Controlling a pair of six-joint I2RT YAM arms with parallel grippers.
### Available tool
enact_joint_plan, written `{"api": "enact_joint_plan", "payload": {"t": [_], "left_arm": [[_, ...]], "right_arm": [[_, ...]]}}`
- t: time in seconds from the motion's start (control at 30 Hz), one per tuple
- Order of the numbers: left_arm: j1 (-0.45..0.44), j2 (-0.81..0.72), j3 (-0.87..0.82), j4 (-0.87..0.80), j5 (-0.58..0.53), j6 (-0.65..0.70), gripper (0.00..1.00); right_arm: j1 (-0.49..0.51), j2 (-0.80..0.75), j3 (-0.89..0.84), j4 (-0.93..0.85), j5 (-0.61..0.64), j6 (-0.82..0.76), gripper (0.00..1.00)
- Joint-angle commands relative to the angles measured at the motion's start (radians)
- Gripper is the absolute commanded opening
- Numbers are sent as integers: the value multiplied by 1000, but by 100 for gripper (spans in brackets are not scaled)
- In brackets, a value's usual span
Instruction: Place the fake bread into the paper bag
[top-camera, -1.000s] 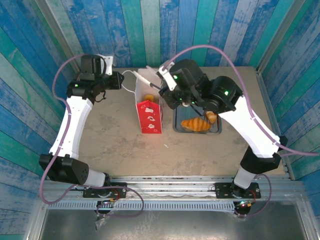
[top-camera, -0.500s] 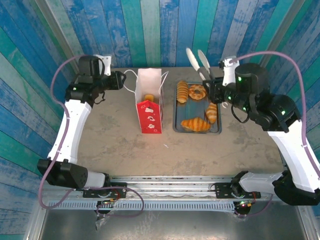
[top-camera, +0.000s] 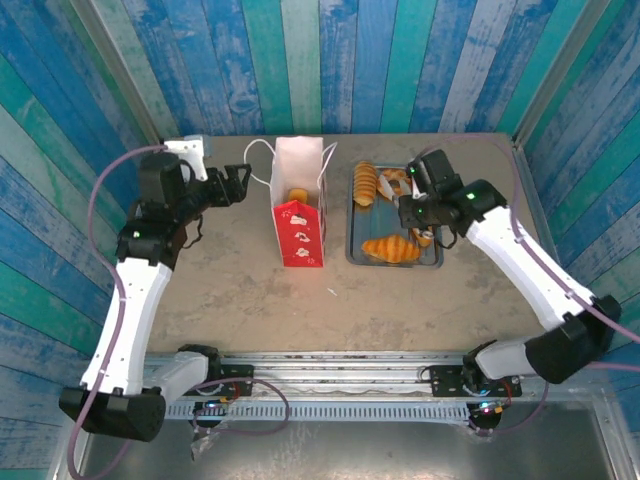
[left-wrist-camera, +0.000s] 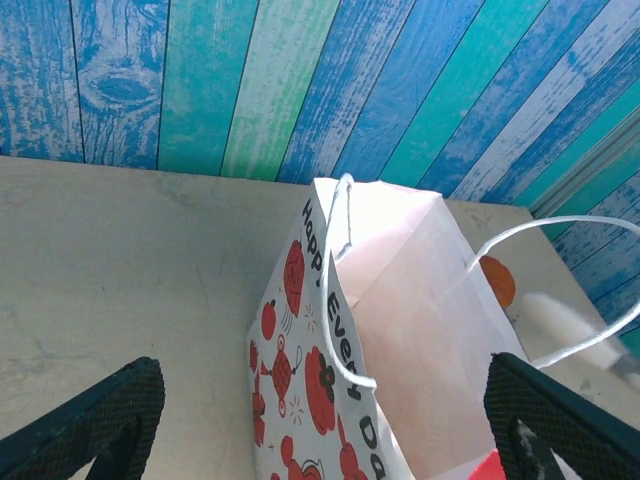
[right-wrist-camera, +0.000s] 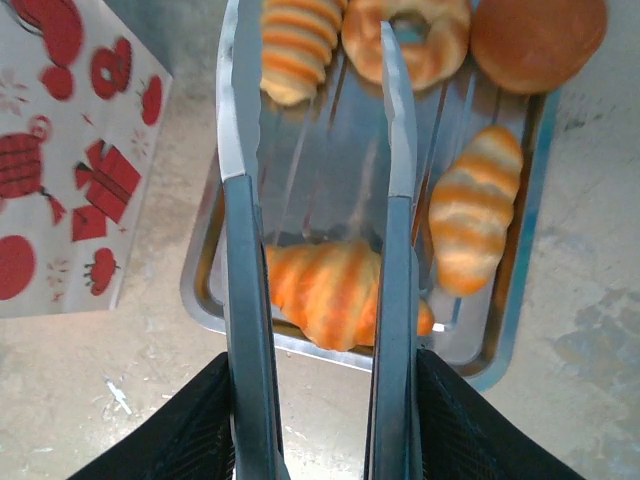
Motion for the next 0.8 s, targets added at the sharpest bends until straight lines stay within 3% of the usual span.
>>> {"api": "enact_joint_plan", "payload": {"t": [0.0, 0.43, 0.77], "left_arm": [[4, -72, -37, 55, -17, -44, 86], [4, -125, -70, 19, -36, -32, 86], [4, -128, -76, 12, -38, -25, 85]], "right_arm": [[-18, 57, -12, 76, -37, 32, 45], [-48, 259, -33, 218, -102, 56, 45], [-53, 310, -24, 262, -130, 42, 47]]}}
